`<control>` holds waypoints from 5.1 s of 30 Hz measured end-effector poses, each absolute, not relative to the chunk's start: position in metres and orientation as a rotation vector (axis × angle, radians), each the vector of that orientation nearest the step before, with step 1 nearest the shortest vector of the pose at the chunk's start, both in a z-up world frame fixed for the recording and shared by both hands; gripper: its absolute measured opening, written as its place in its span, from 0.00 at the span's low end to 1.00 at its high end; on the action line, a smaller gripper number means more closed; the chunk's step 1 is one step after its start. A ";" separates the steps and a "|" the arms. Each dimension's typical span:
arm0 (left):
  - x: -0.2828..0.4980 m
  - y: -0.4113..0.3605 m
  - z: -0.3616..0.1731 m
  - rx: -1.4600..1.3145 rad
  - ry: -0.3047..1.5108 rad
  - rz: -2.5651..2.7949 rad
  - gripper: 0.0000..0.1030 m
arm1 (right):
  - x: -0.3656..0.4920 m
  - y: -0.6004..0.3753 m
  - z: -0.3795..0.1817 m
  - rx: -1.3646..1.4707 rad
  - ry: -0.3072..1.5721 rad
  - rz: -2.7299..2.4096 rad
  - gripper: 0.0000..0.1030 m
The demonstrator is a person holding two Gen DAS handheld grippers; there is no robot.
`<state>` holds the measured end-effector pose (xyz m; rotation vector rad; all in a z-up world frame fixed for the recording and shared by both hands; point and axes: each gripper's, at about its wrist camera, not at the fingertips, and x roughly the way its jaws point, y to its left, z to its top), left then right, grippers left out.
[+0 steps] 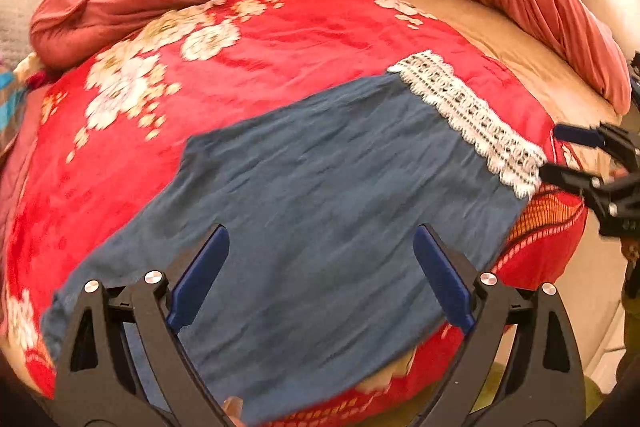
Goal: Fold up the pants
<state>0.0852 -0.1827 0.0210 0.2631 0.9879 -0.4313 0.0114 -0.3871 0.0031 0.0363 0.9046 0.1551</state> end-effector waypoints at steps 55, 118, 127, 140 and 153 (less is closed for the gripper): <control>0.213 -0.266 -0.022 0.046 1.076 -0.762 0.07 | 0.046 -0.376 -0.021 0.234 0.862 0.354 0.26; 0.169 -0.049 -0.011 -0.182 1.031 -0.351 0.15 | 0.065 -0.203 -0.035 -0.177 0.930 0.533 0.48; 0.135 -0.016 -0.015 -0.266 1.038 -0.358 0.36 | 0.065 -0.207 -0.034 -0.138 0.925 0.529 0.57; 0.038 -0.015 -0.021 -0.418 1.121 -0.477 0.34 | 0.047 -0.210 -0.018 -0.184 0.898 0.604 0.43; 0.028 -0.044 -0.027 -0.396 1.137 -0.484 0.10 | 0.046 -0.218 -0.034 -0.154 0.949 0.586 0.44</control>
